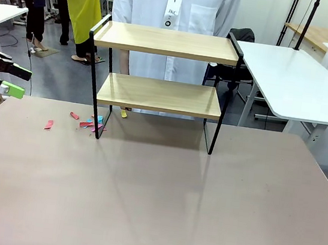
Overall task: Clean the shelf.
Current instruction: Hand the Duster back to the human.
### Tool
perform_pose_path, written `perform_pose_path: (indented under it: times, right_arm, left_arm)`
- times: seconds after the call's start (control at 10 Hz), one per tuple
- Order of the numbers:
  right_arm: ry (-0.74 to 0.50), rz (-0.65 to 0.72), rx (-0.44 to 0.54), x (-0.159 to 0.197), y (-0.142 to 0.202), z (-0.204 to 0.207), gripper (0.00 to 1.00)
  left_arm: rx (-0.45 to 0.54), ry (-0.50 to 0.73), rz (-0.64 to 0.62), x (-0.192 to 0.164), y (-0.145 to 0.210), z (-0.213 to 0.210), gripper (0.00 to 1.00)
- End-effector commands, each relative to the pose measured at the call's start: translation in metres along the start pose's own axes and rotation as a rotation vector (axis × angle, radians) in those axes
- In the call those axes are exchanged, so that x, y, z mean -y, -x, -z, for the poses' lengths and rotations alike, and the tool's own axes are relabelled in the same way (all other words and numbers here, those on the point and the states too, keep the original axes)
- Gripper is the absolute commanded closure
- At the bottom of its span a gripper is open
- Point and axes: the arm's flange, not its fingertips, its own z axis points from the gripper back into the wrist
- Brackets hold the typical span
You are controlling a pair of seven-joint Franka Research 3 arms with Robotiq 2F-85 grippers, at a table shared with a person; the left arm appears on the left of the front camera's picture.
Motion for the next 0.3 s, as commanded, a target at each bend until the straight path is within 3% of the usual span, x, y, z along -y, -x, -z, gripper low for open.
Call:
perform_pose_path:
  times: [0.0,0.2]
  right_arm:
    - [-0.001,-0.008,-0.001,-0.002,0.0015,-0.0031,0.0]
    - [-0.001,-0.008,-0.001,-0.002,0.0015,-0.0031,0.0]
  left_arm:
    - [0.031,0.001,0.004,-0.0013,-0.0013,0.0011,0.0]
    - [0.031,0.001,0.004,-0.0013,-0.0013,0.0011,0.0]
